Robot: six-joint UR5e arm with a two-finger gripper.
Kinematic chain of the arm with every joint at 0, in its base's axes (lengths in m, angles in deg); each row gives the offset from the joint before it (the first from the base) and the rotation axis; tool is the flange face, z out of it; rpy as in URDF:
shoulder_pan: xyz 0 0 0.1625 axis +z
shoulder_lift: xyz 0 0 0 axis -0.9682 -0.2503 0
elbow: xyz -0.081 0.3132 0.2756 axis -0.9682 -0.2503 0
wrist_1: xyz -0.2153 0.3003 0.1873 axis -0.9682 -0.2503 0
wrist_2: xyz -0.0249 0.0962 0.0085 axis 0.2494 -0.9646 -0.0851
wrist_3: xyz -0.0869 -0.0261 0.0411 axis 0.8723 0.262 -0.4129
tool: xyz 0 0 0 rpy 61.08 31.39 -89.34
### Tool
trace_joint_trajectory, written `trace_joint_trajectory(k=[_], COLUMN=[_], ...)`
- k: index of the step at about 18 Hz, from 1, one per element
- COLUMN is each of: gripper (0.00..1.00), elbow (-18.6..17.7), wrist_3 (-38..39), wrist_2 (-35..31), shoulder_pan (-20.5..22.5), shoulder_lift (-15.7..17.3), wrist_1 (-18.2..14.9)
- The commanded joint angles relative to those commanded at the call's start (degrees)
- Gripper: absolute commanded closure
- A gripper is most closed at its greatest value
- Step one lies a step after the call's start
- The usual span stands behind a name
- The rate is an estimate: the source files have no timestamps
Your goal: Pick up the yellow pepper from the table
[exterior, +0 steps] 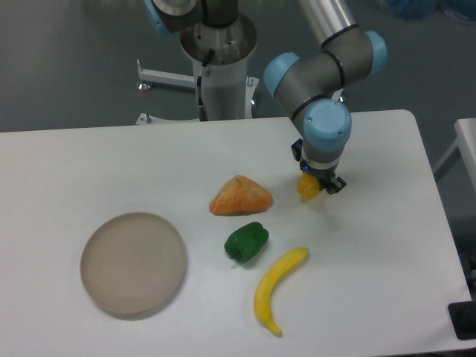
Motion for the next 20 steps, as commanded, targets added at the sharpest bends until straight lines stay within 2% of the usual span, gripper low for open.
trace_joint_trajectory(k=[6, 12, 20], gripper=[0.64, 0.64, 0.64], elbow=[4.75, 8.18, 9.06], wrist_3=[0.79, 0.97, 0.97], wrist_2=[5.37, 8.10, 7.57], shoulder_pan=[-0.79, -2.37, -2.55], shoulder_lift=[-0.09, -2.11, -2.64], wrist_1=[-0.61, -0.44, -0.35])
